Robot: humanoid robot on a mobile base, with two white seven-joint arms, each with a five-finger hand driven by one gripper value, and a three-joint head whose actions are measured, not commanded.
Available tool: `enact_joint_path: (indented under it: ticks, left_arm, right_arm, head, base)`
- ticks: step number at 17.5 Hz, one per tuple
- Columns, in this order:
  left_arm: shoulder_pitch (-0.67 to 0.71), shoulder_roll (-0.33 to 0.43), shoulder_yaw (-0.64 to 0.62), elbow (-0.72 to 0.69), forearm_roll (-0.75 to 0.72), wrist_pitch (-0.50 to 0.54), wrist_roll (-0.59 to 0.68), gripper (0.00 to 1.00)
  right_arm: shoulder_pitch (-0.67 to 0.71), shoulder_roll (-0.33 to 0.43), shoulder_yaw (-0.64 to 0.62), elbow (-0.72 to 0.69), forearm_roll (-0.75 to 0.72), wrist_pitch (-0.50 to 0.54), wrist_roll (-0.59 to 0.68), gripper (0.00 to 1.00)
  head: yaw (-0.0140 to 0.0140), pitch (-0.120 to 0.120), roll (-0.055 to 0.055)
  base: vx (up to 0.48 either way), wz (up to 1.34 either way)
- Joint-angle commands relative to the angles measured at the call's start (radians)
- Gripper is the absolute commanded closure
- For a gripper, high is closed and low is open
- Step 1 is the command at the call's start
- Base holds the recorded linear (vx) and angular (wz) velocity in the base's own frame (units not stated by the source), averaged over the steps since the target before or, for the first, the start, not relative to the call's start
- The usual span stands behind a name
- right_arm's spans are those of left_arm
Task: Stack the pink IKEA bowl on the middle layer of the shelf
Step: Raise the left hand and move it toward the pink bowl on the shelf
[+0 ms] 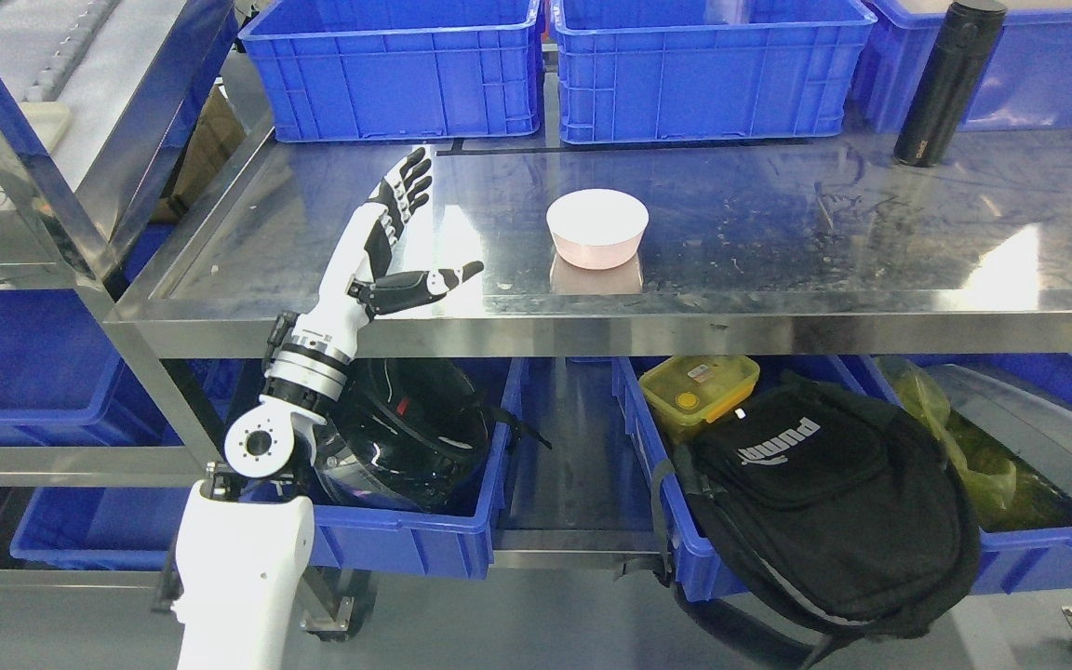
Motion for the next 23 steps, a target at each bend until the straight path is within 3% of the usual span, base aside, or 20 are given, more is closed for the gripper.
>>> enact_joint_path:
  ticks: [1, 4, 7, 9, 13, 16, 18, 23]
  left_arm:
    - [-0.22, 0.22, -0.127, -0.011, -0.237, 0.099, -0.206, 0.02]
    - [-0.33, 0.27, -0.295, -0.013, -0.507, 0.136, -0.31, 0.02]
    - [-0.396, 0.251, -0.351, -0.019, -0.688, 0.139, -0.399, 0.01]
    - [-0.404, 0.217, -0.356, -0.017, -0.713, 0.138, -0.435, 0.01]
    - [-0.444, 0.186, -0.455, 0.009, -0.793, 0.139, -0.524, 0.15]
    - [-0.479, 0.081, -0.469, 0.116, -0.831, 0.133, -0.524, 0.17]
    - [-0.504, 0.039, -0.481, 0.168, -0.834, 0.133, -0.533, 0.24]
    - [-0.541, 0.023, -0.537, 0.25, -0.839, 0.131, -0.547, 0.36]
  right_arm:
    - [0.021, -0.017, 0.0, -0.017, 0.0, 0.0, 0.001, 0.0]
    - [0.021, -0.017, 0.0, -0.017, 0.0, 0.0, 0.001, 0.0]
    - [0.021, -0.017, 0.0, -0.017, 0.0, 0.0, 0.001, 0.0]
    - [0.021, -0.017, 0.0, -0.017, 0.0, 0.0, 0.001, 0.0]
    - [0.021, -0.017, 0.0, -0.017, 0.0, 0.0, 0.001, 0.0]
    - [0.021, -0.017, 0.0, -0.017, 0.0, 0.0, 0.001, 0.0]
    - [0.021, -0.017, 0.0, -0.017, 0.0, 0.0, 0.001, 0.0]
    - [0.021, -0.017, 0.0, -0.017, 0.0, 0.0, 0.001, 0.0]
  head:
    - [0.0, 0.0, 0.0]
    - [0.0, 0.0, 0.0]
    - [0.0, 0.0, 0.0]
    - [0.0, 0.0, 0.0]
    - [0.0, 0.0, 0.0]
    - [0.0, 0.0, 0.0]
    - [0.0, 0.0, 0.0]
    - [0.0, 0.0, 0.0]
  base:
    - [0.0, 0.0]
    - [0.0, 0.0]
    - [0.0, 0.0]
    - [0.0, 0.0]
    - [0.0, 0.0]
    - [0.0, 0.0]
    - [0.0, 0.0]
    - [0.0, 0.0]
